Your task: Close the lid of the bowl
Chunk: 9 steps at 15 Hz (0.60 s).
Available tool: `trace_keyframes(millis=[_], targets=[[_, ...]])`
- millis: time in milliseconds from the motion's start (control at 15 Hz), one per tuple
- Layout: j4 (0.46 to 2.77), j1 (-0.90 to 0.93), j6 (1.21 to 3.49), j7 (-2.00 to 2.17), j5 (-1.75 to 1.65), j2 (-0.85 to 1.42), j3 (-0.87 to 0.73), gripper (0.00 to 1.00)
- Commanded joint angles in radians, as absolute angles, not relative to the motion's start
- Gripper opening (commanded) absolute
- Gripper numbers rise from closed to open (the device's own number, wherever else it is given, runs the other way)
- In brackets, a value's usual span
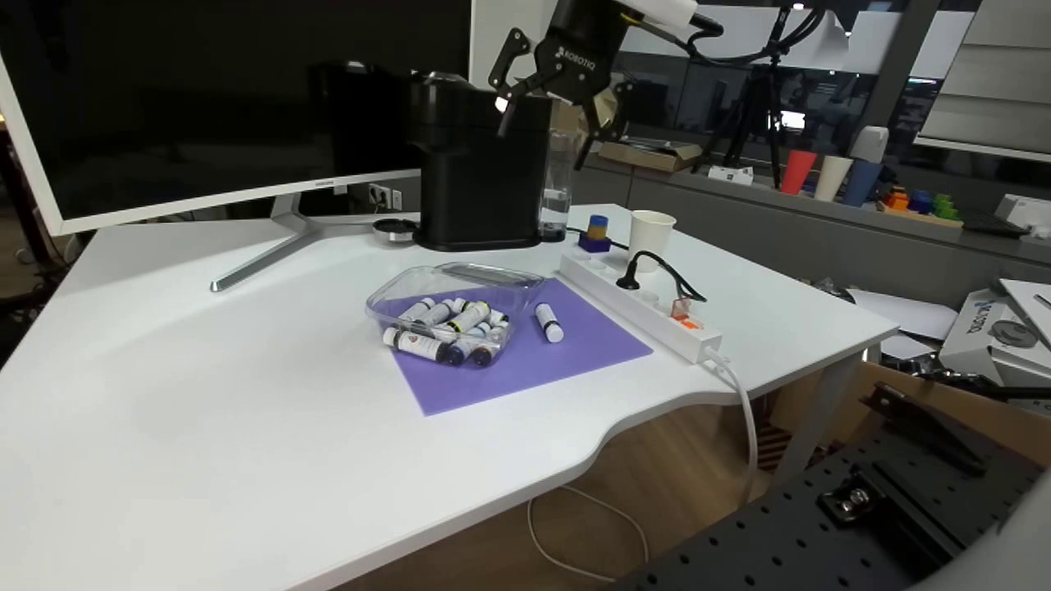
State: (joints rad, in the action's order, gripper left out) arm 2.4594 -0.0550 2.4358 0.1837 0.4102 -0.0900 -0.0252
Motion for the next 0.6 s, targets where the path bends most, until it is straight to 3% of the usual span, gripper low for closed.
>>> trace_keyframes(millis=[0,533], targets=[[2.456,-0.04,2.431,0.178,0.402,-0.102,-0.026,1.0],[2.478,-0.079,2.547,0.131,0.559,0.015,-0.087,1.0]])
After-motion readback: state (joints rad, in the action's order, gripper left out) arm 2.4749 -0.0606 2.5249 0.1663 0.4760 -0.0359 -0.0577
